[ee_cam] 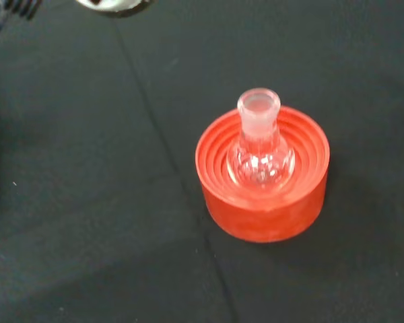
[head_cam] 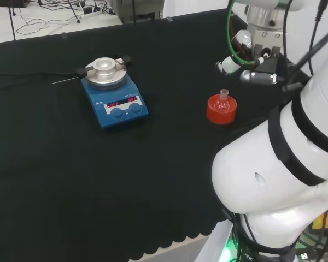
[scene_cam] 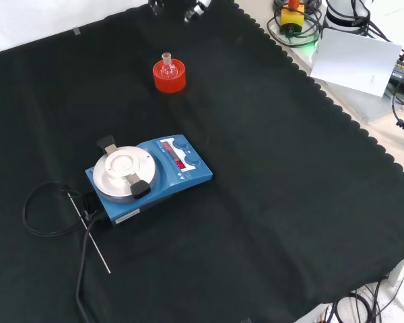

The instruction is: Pick up the round-bottom flask.

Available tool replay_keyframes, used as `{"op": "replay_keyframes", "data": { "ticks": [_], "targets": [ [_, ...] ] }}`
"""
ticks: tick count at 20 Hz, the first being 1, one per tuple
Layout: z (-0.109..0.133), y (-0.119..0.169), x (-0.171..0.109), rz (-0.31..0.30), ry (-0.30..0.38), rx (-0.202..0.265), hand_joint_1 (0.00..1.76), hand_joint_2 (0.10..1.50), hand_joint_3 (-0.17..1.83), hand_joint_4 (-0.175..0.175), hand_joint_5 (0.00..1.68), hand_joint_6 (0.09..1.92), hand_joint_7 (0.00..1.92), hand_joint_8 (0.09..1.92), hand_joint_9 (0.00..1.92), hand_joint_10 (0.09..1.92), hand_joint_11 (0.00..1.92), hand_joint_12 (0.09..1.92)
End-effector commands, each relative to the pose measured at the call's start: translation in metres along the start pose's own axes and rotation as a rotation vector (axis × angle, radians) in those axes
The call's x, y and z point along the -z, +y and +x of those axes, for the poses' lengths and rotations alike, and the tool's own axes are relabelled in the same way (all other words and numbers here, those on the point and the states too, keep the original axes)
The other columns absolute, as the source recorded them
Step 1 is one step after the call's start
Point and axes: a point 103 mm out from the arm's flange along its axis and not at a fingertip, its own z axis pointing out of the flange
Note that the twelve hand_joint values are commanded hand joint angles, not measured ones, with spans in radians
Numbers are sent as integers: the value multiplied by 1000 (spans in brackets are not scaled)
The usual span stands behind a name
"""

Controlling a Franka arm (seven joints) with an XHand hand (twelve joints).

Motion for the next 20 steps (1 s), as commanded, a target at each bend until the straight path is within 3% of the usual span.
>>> {"op": "replay_keyframes", "data": {
  "ticks": [1,11,13,20],
  "targets": [
    [3,19,-31,12,-9,-13,808,726,585,-50,550,428,277,696,452,703,98,1410],
    [-11,35,-63,43,-2,-37,813,708,592,-49,538,438,272,696,450,704,99,1411],
    [7,33,-63,38,-35,-40,812,706,594,-49,536,440,271,697,449,704,99,1411],
    [2,37,-72,38,-20,-34,822,693,597,-48,530,446,271,699,448,705,98,1412]
  ]
}}
